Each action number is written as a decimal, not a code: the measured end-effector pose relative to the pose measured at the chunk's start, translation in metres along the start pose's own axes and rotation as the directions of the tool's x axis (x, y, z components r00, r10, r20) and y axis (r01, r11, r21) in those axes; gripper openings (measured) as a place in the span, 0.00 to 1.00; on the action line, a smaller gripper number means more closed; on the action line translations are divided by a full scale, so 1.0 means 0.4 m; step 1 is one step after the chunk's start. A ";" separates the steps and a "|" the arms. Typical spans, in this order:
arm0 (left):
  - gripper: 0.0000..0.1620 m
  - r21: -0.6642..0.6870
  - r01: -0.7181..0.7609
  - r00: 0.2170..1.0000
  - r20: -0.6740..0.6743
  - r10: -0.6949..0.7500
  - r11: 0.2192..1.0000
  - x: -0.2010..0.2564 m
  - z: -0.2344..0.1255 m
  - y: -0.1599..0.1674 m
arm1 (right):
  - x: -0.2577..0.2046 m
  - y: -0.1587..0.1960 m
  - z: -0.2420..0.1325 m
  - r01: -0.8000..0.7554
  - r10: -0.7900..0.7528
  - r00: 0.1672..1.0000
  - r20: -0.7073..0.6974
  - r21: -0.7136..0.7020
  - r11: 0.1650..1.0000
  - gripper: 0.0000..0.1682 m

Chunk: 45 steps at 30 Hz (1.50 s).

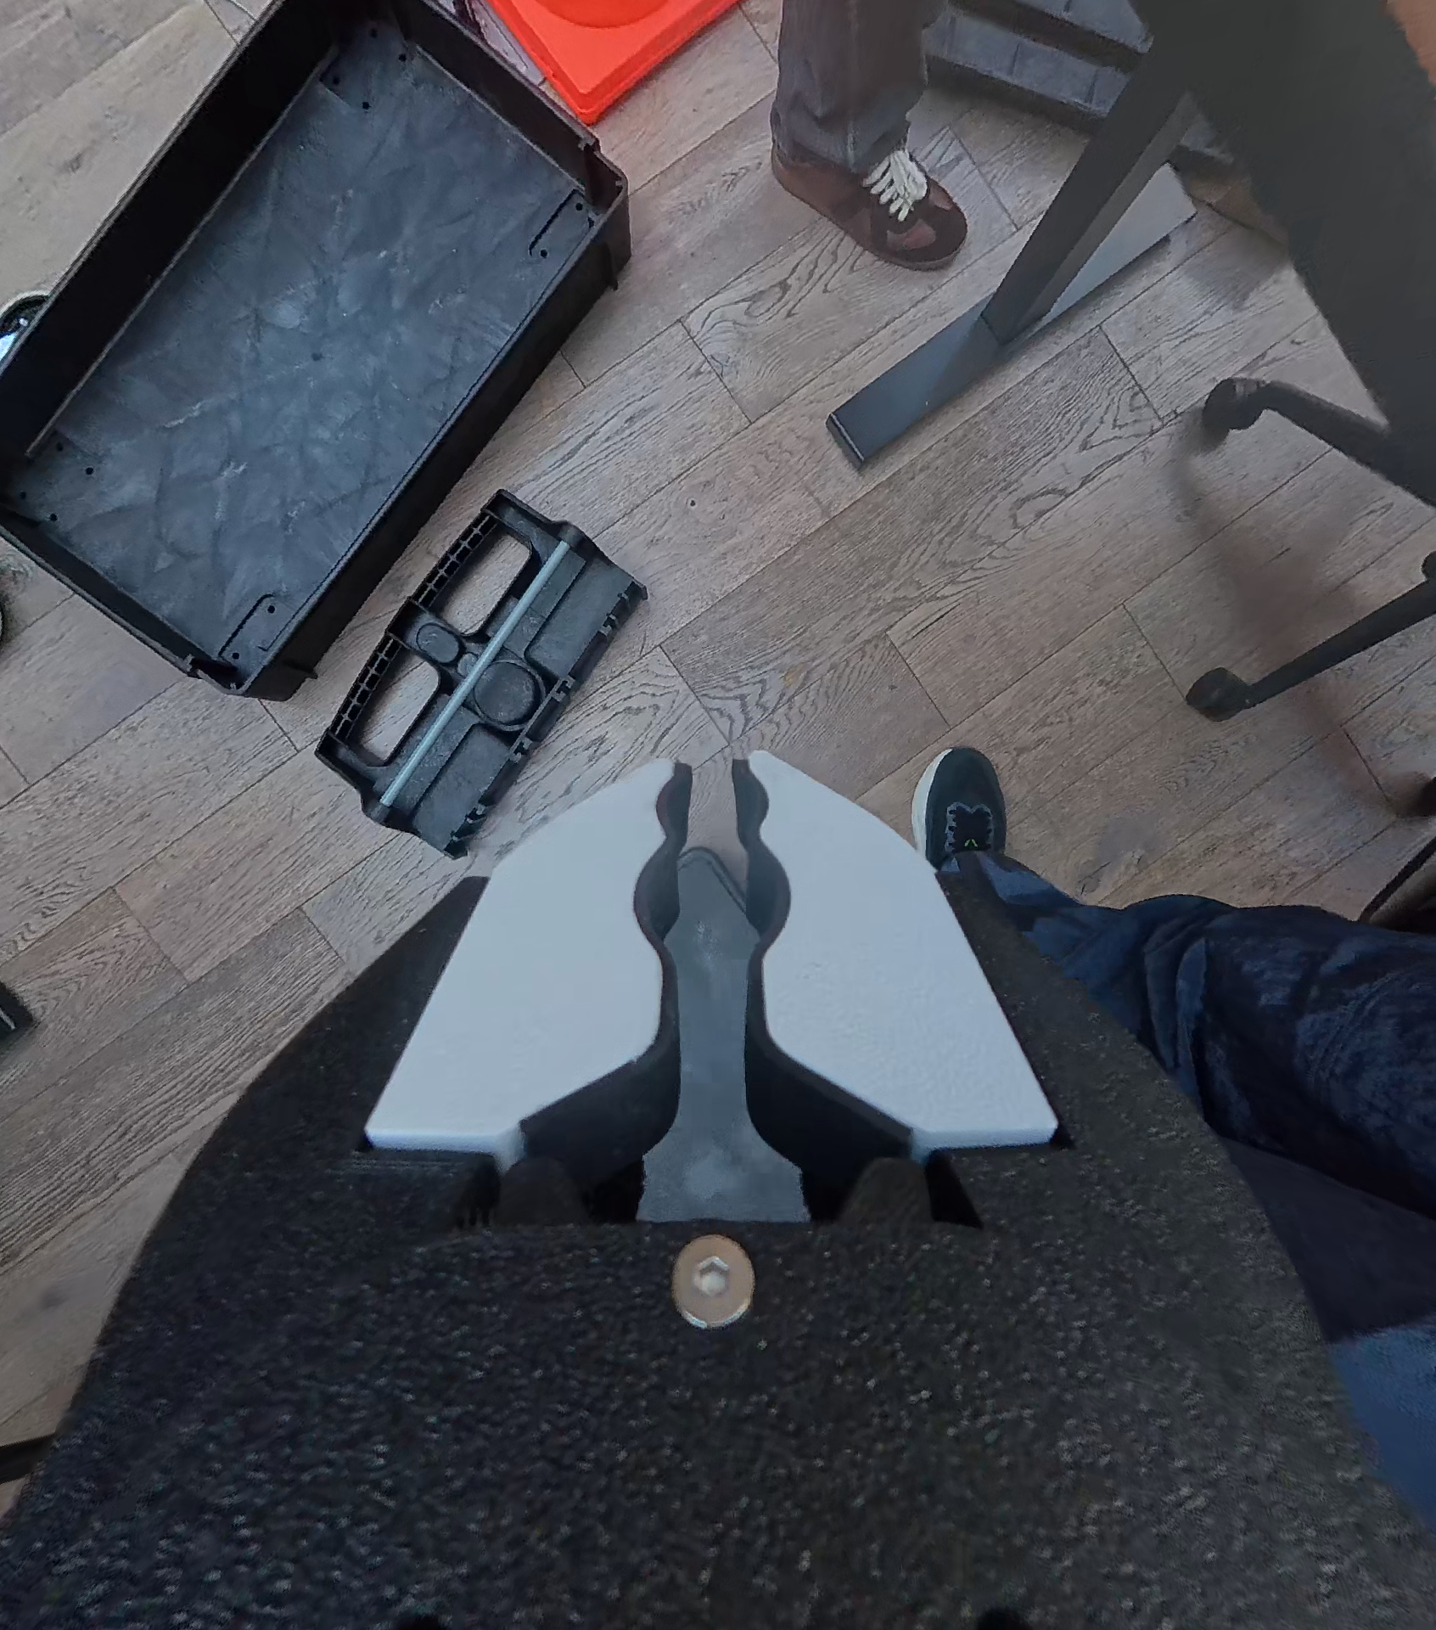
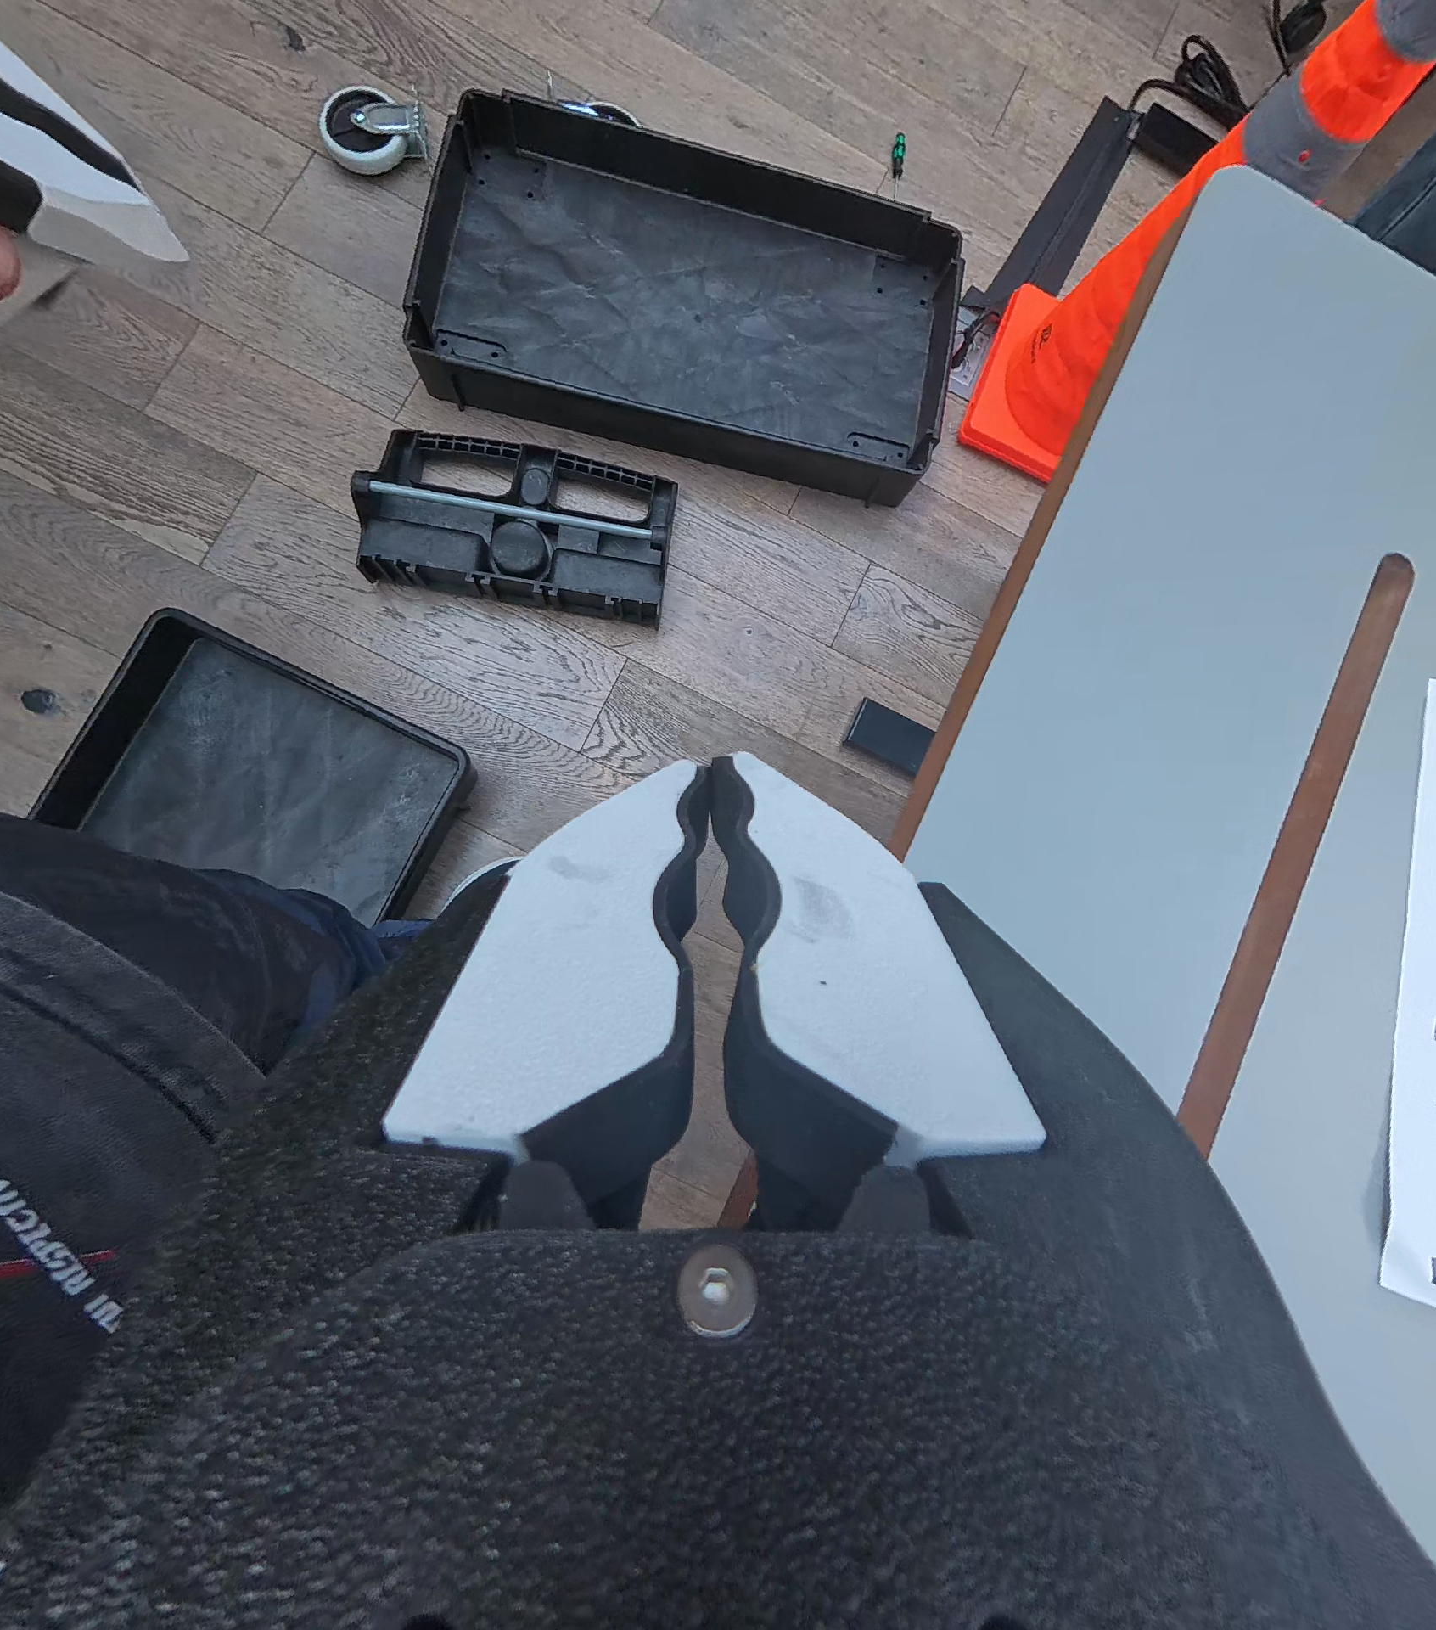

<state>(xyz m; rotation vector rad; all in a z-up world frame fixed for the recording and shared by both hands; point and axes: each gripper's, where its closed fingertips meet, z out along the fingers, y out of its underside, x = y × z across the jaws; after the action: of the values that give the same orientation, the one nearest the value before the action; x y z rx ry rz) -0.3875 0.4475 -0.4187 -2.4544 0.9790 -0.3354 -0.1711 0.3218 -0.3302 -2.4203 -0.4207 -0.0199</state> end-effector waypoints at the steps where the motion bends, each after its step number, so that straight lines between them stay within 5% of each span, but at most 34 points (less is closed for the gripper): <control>1: 0.07 0.039 0.021 1.000 -0.013 -0.020 0.999 0.005 -0.009 -0.021 | 0.012 0.004 -0.014 -0.023 0.023 1.000 -0.013 0.005 1.000 0.00; 7: 0.15 0.181 0.392 0.905 -0.253 -0.343 0.902 0.041 -0.016 -0.112 | 0.105 0.119 -0.109 -0.202 0.200 0.970 -0.138 -0.007 0.979 0.01; 11: 0.19 0.288 0.503 0.836 -0.401 -0.375 0.815 0.078 -0.052 -0.190 | 0.176 0.201 -0.243 -0.366 0.373 0.902 -0.219 0.075 0.928 0.02; 13: 0.19 0.268 0.354 0.872 -0.441 -0.213 0.896 0.165 -0.061 -0.194 | 0.195 0.245 -0.295 -0.387 0.396 0.886 -0.239 0.087 0.918 0.02; 16: 0.21 0.105 -0.074 0.872 -0.476 0.115 0.992 0.334 -0.026 -0.077 | 0.182 0.342 -0.292 -0.321 0.310 0.918 -0.246 -0.006 0.947 0.03; 20: 0.24 -0.163 -0.453 0.748 -0.605 0.274 0.876 0.495 0.028 0.213 | 0.113 0.423 -0.248 -0.290 0.271 0.947 -0.172 -0.093 0.953 0.04; 22: 0.25 -0.261 -0.475 0.763 -0.598 0.245 0.840 0.543 0.035 0.316 | 0.095 0.408 -0.276 -0.291 0.279 0.948 -0.155 -0.053 0.955 0.05; 24: 0.25 -0.278 -0.371 0.792 -0.593 0.146 0.886 0.625 0.030 0.337 | 0.099 0.423 -0.325 -0.306 0.300 0.938 -0.177 -0.010 0.952 0.06; 29: 0.25 -0.114 -0.251 0.826 -0.543 0.151 0.961 0.728 -0.012 0.208 | 0.124 0.653 -0.468 -0.460 0.444 0.860 -0.252 -0.005 0.888 0.08; 33: 0.29 -0.028 -0.076 0.868 -0.494 0.052 0.997 0.668 -0.040 0.051 | 0.155 0.808 -0.534 -0.498 0.467 0.830 -0.304 -0.028 0.867 0.10; 36: 0.30 -0.028 0.042 0.881 -0.471 -0.051 0.999 0.610 -0.025 -0.028 | 0.205 0.842 -0.545 -0.577 0.552 0.764 -0.333 0.028 0.816 0.15; 40: 0.34 -0.079 -0.040 0.895 -0.447 0.000 0.996 0.614 0.018 -0.073 | 0.276 0.837 -0.545 -0.660 0.653 0.656 -0.380 0.132 0.740 0.19; 45: 0.35 -0.015 -0.375 0.800 -0.510 0.315 0.927 0.760 0.021 -0.103 | 0.303 0.810 -0.607 -0.682 0.706 0.587 -0.397 0.227 0.695 0.23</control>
<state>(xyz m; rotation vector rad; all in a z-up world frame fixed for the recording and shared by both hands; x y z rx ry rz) -0.1430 0.2644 -0.3897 -2.2577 1.6811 -0.8363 0.0654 -0.0287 -0.3285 -2.2621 0.7627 -0.2286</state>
